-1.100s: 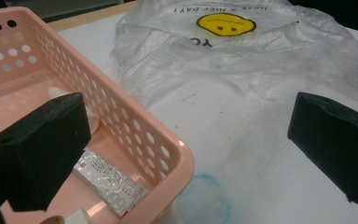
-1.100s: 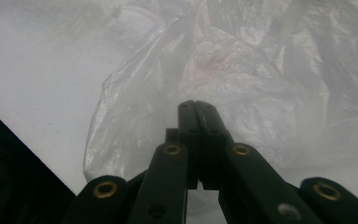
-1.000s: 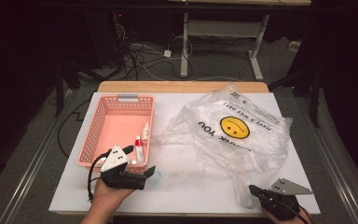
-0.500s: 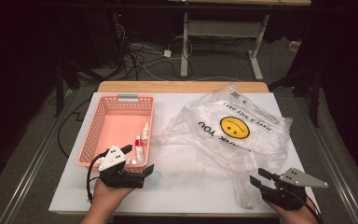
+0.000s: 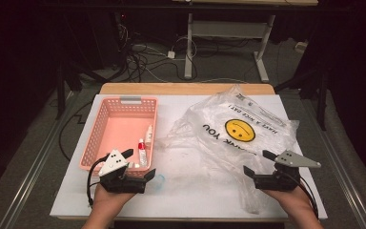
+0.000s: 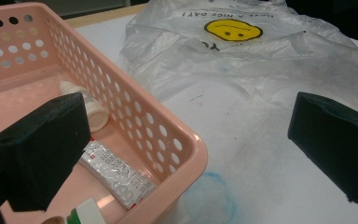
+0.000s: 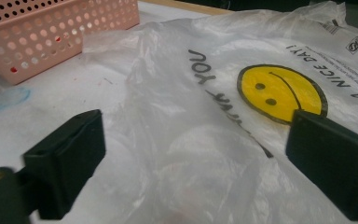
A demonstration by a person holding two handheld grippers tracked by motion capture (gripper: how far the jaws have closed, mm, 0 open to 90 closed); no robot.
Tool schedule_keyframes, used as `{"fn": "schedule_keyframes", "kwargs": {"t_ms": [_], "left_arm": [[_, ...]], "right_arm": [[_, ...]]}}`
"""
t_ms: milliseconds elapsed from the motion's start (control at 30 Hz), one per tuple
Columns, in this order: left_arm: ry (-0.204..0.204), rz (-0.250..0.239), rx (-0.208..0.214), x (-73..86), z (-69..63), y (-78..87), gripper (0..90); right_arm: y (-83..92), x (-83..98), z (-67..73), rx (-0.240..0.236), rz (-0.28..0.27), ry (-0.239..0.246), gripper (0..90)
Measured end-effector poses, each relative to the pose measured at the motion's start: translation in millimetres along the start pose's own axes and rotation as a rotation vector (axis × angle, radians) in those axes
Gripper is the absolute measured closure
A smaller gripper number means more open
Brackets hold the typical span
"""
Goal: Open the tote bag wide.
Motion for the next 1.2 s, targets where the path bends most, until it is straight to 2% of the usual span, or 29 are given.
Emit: {"fn": "schedule_keyframes", "kwargs": {"t_ms": [67,167,400,433,500,567,733,767,900,967,1033,1133,1167,1200], "left_arm": [[0.006,0.0,-0.003,1.2,1.2,0.9,0.0],[0.011,0.002,-0.009,3.2,2.2,2.0,0.0],[0.012,0.004,-0.016,5.5,2.3,5.0,0.0],[0.011,0.002,-0.019,5.6,2.3,5.8,0.0],[0.011,0.002,-0.022,5.9,2.4,6.9,0.0],[0.011,0.002,-0.024,6.5,2.4,7.8,0.0],[0.01,0.003,-0.026,7.6,1.0,8.2,0.0],[0.009,0.005,-0.026,7.9,0.7,8.0,0.0],[0.01,0.007,-0.031,9.4,0.4,8.4,0.0],[0.01,0.009,-0.034,10.1,0.6,8.5,0.0],[0.008,0.011,-0.036,10.5,0.2,8.5,0.0],[0.005,0.012,-0.039,11.0,-0.2,9.3,0.0],[0.006,0.012,-0.04,11.1,-0.3,9.5,0.0],[0.005,0.011,-0.04,11.2,-0.5,9.8,0.0]], "right_arm": [[-5.9,-4.3,-1.0,0.003,-0.009,-0.002,0.2],[-12.4,-8.3,-1.0,0.008,-0.009,0.004,0.1],[-32.0,-22.0,1.0,-0.027,-0.009,0.031,0.1],[-38.9,-27.2,1.8,-0.032,-0.007,0.04,0.1],[-41.4,-29.4,2.1,-0.037,-0.012,0.041,0.1],[-52.3,-38.0,4.8,-0.066,-0.019,0.038,0.2],[-67.4,-45.1,6.0,-0.078,-0.003,0.044,0.5],[-74.2,-47.9,5.8,-0.082,0.008,0.055,1.8],[-81.9,-46.6,6.6,-0.091,0.023,0.065,5.4],[-89.4,-37.5,9.1,-0.109,0.076,0.081,9.8],[-91.5,-34.8,10.7,-0.115,0.091,0.09,12.4],[-95.5,-30.5,17.8,-0.15,0.109,0.108,20.2],[-97.3,-28.7,21.2,-0.162,0.12,0.127,26.2],[-97.3,-28.7,21.2,-0.162,0.12,0.127,26.2]]}}
Point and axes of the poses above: each handheld gripper's, and its own axes: y roughly backward along the jaws, x roughly out of its underside, z roughly to its left, the point moved 9 cm from there along -y, roughly forward along the jaws, and after that the axes turned 7 degrees about y, right-handed, at the moved point
